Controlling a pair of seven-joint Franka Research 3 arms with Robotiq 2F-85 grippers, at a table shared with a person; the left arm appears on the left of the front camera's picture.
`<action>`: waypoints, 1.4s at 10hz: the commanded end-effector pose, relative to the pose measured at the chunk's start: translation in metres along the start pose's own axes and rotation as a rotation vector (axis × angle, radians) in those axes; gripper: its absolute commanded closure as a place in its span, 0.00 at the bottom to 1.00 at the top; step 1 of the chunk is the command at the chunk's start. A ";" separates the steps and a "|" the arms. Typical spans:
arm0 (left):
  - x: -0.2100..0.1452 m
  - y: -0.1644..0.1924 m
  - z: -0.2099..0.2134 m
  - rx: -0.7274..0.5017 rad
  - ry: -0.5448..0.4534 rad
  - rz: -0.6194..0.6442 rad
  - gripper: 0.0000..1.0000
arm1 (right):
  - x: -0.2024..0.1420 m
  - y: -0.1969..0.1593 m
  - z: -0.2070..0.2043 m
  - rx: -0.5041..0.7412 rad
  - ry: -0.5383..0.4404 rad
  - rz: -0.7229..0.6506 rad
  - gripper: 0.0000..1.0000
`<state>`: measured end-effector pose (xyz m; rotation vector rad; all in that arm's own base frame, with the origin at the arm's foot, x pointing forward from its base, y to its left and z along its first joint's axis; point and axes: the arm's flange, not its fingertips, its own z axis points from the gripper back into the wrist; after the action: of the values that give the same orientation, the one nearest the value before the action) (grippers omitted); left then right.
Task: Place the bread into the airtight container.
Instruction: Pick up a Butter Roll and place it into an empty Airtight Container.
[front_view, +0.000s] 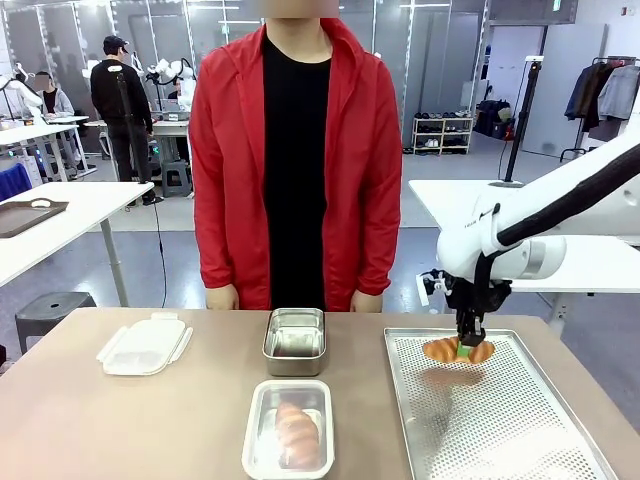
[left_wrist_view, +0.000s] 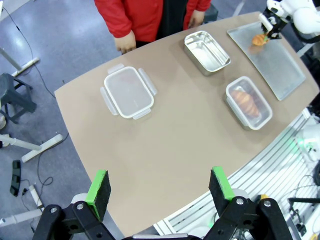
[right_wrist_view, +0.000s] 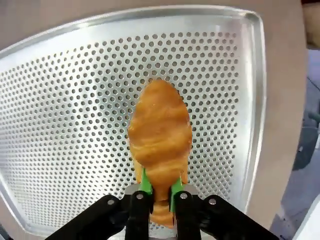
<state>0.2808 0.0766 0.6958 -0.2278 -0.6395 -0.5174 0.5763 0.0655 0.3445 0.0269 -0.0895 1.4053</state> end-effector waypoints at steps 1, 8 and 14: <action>0.002 0.000 0.002 -0.004 -0.002 -0.006 0.00 | 0.024 0.016 0.037 -0.009 -0.052 -0.011 0.89; 0.002 0.000 0.002 -0.004 -0.002 -0.006 0.00 | 0.205 0.063 0.069 -0.052 -0.042 0.011 0.89; 0.002 0.000 0.002 -0.004 -0.002 -0.006 0.00 | 0.310 0.081 0.036 -0.050 -0.014 0.047 0.89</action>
<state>0.2808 0.0766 0.6958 -0.2277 -0.6396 -0.5176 0.5360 0.3852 0.3987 0.0019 -0.1679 1.4544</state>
